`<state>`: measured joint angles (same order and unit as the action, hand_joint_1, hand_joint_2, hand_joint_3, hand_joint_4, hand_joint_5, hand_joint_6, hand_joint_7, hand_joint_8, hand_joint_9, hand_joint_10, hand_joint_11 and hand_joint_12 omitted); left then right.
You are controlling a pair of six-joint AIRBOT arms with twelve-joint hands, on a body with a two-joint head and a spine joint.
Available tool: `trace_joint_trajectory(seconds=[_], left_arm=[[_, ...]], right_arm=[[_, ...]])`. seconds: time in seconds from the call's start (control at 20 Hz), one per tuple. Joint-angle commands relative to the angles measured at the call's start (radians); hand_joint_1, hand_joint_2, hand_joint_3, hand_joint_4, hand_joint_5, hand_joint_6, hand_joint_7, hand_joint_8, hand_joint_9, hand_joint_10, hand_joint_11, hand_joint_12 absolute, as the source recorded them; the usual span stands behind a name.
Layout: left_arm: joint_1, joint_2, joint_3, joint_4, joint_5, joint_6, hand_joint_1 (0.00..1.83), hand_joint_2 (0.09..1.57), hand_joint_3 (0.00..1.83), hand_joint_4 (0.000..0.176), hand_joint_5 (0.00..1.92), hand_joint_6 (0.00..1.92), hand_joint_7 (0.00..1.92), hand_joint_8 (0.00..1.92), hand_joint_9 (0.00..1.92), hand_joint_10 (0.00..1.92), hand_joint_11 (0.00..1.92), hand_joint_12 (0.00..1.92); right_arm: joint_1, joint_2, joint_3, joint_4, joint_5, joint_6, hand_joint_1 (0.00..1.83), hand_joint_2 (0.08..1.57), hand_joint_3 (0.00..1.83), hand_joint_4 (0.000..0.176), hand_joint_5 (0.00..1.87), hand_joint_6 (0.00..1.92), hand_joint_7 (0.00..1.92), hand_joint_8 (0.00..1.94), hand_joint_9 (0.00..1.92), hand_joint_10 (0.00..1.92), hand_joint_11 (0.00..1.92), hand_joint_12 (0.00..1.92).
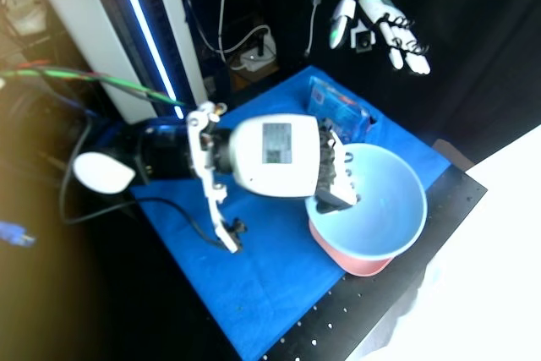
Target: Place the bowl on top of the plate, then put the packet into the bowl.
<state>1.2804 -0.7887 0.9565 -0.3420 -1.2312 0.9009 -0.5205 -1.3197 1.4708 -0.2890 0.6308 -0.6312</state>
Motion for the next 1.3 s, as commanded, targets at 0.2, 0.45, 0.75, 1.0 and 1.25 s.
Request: trace_joint_trajectory(seconds=[0.2,0.45,0.75,1.0,1.25], left_arm=[[-0.010,-0.001,0.005,-0.006,-0.126,-0.010,0.01,1.08,0.00,0.176,0.00,0.00,0.00,0.00,0.00,0.00,0.00,0.00],[-0.010,-0.001,0.006,-0.006,-0.131,-0.014,0.00,1.08,0.00,0.176,0.00,0.00,0.00,0.00,0.00,0.00,0.00,0.00],[-0.010,-0.004,0.008,-0.006,-0.134,-0.015,0.02,1.09,0.00,0.176,0.00,0.00,0.00,0.00,0.00,0.00,0.00,0.00],[-0.010,-0.005,0.009,-0.006,-0.135,-0.017,0.02,1.10,0.00,0.176,0.00,0.00,0.00,0.00,0.00,0.00,0.00,0.00],[-0.010,-0.006,0.009,-0.007,-0.138,-0.019,0.01,1.11,0.01,0.176,0.00,0.00,0.00,0.00,0.00,0.00,0.00,0.00]], right_arm=[[0.018,0.000,0.007,0.019,0.101,-0.003,1.27,1.04,0.00,0.000,1.12,0.63,1.17,0.85,1.06,1.05,0.94,1.48],[0.017,-0.018,0.034,-0.005,0.036,-0.003,1.37,1.03,0.00,0.000,1.04,0.85,1.29,0.32,1.18,0.79,0.96,0.96],[0.017,-0.061,0.073,-0.028,-0.033,-0.003,1.29,1.06,0.00,0.000,1.10,0.57,1.14,0.97,1.11,1.11,1.02,1.45],[0.014,-0.066,0.085,-0.045,-0.069,-0.003,1.09,1.01,0.00,0.000,0.87,0.35,0.99,0.49,0.96,0.65,0.74,1.20],[0.004,-0.066,0.087,-0.054,-0.087,-0.003,0.90,0.92,0.00,0.000,0.52,0.00,0.48,0.00,0.47,0.00,0.14,0.82]])
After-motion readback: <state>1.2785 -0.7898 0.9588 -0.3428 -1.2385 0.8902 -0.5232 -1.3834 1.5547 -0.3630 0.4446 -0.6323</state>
